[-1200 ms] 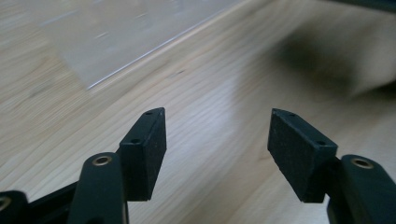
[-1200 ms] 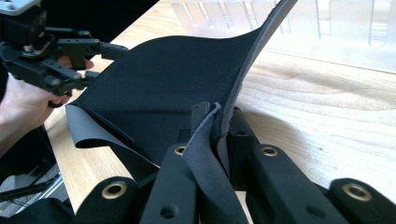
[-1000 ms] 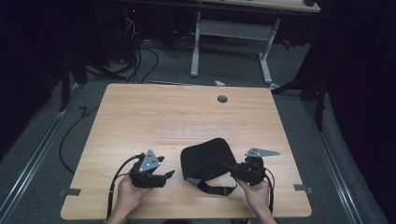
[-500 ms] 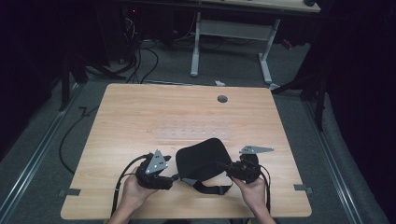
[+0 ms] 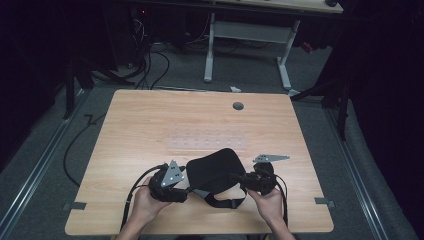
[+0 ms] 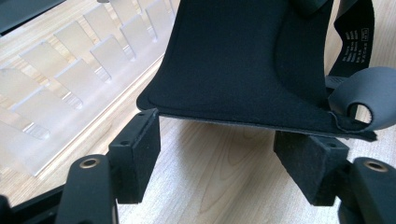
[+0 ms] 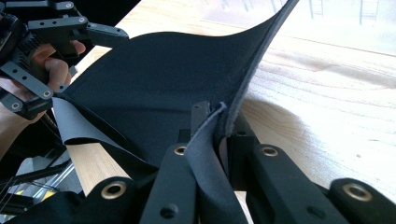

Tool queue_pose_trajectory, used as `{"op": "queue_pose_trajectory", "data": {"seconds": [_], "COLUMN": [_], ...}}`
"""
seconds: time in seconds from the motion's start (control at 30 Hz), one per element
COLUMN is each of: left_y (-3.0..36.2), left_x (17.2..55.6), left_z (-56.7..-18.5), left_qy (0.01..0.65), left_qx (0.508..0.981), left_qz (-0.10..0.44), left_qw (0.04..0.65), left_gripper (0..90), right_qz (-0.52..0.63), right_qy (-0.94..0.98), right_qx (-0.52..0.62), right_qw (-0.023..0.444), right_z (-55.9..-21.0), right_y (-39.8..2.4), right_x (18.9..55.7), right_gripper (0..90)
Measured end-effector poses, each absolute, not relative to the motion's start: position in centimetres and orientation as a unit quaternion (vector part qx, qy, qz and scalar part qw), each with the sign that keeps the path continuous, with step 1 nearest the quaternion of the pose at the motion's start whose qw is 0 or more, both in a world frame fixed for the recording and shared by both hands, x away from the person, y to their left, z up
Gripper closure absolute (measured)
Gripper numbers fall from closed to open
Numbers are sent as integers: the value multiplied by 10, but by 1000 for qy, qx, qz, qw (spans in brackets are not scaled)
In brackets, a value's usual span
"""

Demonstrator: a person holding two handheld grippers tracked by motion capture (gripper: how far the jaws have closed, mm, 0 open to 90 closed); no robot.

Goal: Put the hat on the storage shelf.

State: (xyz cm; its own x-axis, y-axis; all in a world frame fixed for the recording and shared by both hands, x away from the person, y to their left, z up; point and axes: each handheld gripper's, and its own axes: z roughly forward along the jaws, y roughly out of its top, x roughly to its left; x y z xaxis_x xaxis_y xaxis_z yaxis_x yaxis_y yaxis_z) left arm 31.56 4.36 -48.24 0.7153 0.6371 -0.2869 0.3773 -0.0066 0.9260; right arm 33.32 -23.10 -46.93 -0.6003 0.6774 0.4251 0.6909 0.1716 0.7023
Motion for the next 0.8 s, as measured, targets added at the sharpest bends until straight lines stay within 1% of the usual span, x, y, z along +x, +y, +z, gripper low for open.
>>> {"op": "queue_pose_trajectory", "data": {"seconds": [0.27, 0.53, 0.63, 0.7, 0.8], "left_y": [42, 43, 44, 44, 42], "left_x": [315, 316, 316, 315, 316], "left_z": [-483, -483, -483, -481, -480], "left_qy": [360, 357, 356, 354, 355], "left_qx": [703, 706, 706, 704, 704], "left_qz": [117, 137, 138, 130, 137], "left_qw": [602, 596, 596, 602, 599], "left_gripper": [341, 452, 481, 517, 524], "right_qz": [-469, -480, -483, -486, -490], "right_qy": [-766, -764, -761, -758, -757], "right_qx": [-440, -432, -433, -434, -432], "right_qw": [-1, -1, 4, 11, 13], "right_z": [-463, -458, -458, -458, -458], "right_y": [-230, -227, -225, -225, -223], "right_x": [331, 332, 333, 334, 335], "right_gripper": [849, 848, 848, 847, 847]}}
